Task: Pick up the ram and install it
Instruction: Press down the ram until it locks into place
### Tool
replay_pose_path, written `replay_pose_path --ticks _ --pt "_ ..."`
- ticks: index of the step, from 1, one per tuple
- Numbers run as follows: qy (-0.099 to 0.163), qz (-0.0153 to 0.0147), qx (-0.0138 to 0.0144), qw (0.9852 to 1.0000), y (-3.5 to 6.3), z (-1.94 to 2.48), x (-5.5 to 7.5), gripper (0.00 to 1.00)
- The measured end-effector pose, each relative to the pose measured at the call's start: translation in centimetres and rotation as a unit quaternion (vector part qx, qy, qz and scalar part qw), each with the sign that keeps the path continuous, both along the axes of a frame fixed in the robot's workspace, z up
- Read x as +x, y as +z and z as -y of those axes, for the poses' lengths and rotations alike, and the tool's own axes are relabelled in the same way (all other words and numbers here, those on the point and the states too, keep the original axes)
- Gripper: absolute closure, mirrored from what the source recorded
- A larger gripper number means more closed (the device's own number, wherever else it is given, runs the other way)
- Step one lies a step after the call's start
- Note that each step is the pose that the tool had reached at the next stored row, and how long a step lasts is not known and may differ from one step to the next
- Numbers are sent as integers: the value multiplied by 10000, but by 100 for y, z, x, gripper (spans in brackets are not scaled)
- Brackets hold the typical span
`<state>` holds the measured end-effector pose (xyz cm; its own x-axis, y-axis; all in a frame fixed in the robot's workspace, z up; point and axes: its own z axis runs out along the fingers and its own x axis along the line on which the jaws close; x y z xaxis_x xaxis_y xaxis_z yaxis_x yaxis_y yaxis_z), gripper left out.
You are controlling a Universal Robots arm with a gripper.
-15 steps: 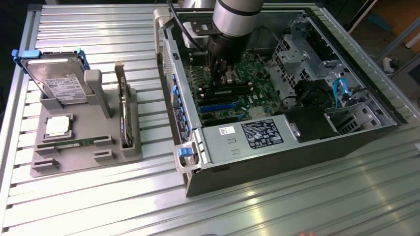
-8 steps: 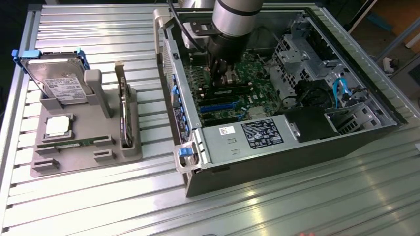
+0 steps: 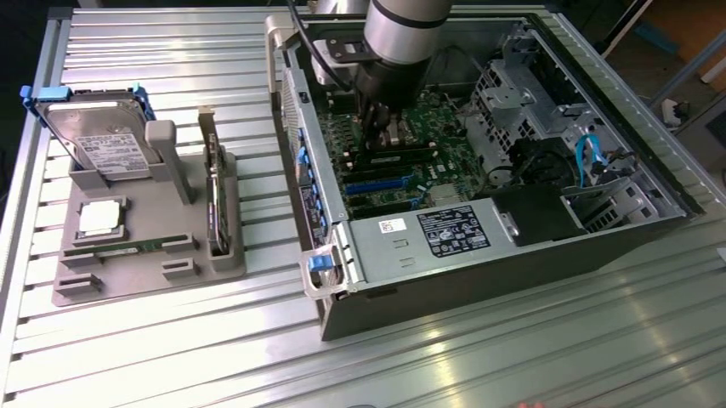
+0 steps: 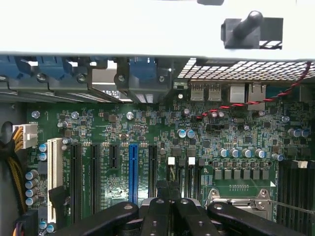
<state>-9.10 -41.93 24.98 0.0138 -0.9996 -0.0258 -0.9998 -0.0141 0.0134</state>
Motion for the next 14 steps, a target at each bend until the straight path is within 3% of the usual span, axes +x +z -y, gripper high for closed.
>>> replay_pose_path --ticks 14 --pt "0 0 -1 10000 -44 0 0 89"
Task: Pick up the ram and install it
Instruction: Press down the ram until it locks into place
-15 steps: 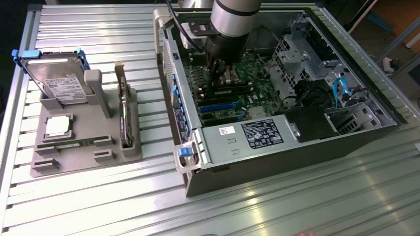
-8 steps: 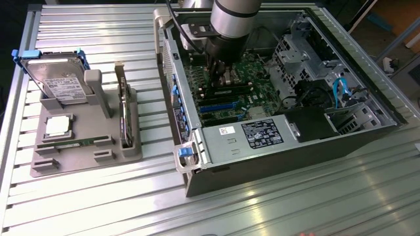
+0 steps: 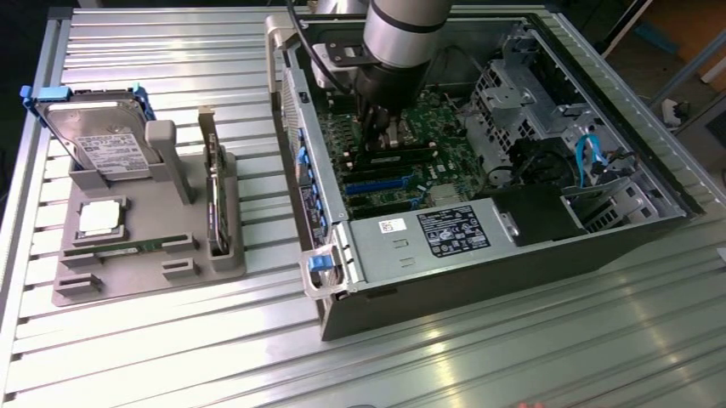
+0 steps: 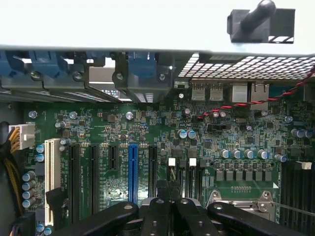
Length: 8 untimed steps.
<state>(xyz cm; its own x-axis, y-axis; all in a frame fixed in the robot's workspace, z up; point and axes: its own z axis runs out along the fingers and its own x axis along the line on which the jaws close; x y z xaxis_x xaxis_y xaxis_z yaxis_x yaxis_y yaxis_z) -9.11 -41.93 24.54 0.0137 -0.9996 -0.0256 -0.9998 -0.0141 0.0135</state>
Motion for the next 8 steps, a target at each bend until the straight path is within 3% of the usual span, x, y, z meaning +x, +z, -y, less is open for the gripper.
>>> replay_pose_path --ticks 8 --pt "0 0 -3 10000 -19 0 0 89"
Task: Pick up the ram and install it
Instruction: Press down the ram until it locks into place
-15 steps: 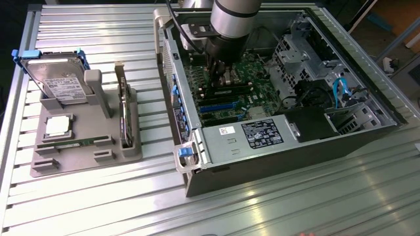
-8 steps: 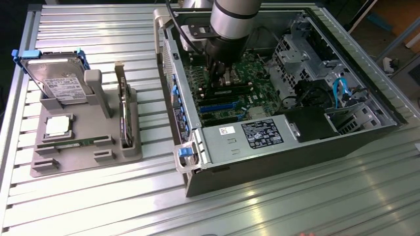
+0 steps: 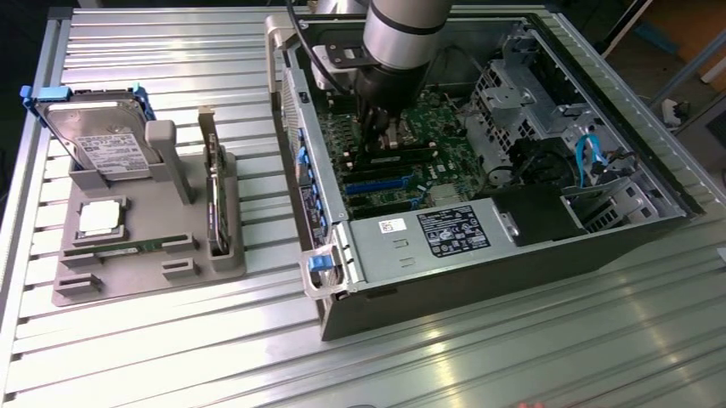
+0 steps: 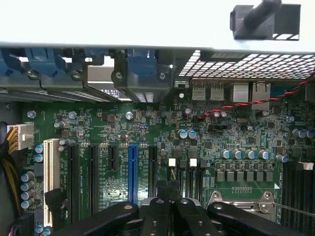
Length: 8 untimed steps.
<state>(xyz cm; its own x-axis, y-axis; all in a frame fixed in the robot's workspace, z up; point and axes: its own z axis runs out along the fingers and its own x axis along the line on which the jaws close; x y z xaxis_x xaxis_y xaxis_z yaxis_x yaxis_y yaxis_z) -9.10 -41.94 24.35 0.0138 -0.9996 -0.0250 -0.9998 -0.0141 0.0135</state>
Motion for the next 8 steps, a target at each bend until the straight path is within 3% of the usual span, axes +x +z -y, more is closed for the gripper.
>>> replay_pose_path --ticks 8 --pt "0 1 3 10000 -11 0 0 89"
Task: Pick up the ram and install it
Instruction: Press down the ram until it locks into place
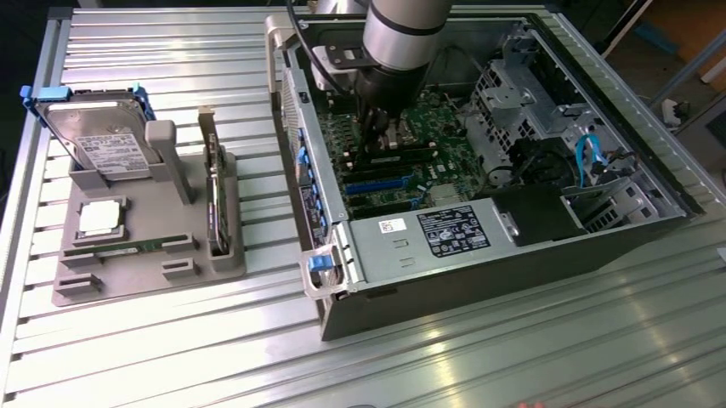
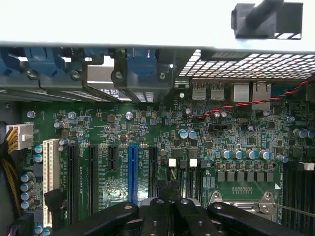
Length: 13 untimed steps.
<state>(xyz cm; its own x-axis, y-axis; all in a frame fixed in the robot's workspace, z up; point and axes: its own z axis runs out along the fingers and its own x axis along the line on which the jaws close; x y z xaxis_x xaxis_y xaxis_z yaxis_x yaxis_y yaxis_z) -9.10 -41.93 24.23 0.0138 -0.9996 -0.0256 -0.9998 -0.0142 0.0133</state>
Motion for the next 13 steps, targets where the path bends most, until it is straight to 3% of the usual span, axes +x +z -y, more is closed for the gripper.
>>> replay_pose_path --ticks 13 --pt "0 -1 2 10000 -28 -11 0 89"
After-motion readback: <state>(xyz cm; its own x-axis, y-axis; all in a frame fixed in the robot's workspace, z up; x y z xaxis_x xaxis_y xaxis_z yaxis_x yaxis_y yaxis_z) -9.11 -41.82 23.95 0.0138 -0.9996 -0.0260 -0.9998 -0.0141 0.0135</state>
